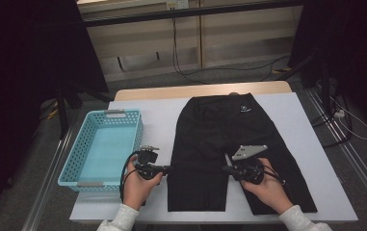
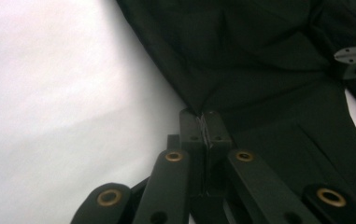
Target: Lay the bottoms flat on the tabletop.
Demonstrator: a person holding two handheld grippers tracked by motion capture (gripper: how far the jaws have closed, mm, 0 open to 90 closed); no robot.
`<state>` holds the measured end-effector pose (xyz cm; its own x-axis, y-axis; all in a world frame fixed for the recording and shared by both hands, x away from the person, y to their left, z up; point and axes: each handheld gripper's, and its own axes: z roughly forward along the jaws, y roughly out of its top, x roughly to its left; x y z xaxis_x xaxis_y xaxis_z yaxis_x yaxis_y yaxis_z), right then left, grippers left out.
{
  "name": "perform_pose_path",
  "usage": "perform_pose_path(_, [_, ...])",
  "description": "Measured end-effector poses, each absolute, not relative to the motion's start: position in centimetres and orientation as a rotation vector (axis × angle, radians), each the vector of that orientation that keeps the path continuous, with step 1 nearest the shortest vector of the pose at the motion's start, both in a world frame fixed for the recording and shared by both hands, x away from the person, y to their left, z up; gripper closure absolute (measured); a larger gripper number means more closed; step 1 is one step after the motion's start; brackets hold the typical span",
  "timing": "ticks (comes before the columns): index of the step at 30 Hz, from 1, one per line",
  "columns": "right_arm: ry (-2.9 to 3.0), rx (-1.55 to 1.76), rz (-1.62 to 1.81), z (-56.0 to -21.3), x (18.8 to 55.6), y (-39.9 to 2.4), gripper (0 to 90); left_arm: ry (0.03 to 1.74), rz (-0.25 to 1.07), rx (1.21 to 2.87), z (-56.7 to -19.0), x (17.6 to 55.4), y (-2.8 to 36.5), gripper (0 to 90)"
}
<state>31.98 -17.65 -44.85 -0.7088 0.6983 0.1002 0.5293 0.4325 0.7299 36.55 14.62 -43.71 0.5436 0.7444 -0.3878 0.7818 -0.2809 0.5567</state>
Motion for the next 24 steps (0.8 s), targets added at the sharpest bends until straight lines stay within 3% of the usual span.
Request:
perform_pose_path(13, [2.511, 1.071, 1.126, -45.4, 31.7, -18.0, 90.0, 1.220, -0.080, 2.099, -43.9, 36.4, 14.4, 89.2])
perform_pose_path(24, [2.499, 0.948, 1.171, -44.7, 30.7, -16.0, 65.2, 1.251, -0.034, 2.106, -43.9, 36.5, 14.9, 89.0])
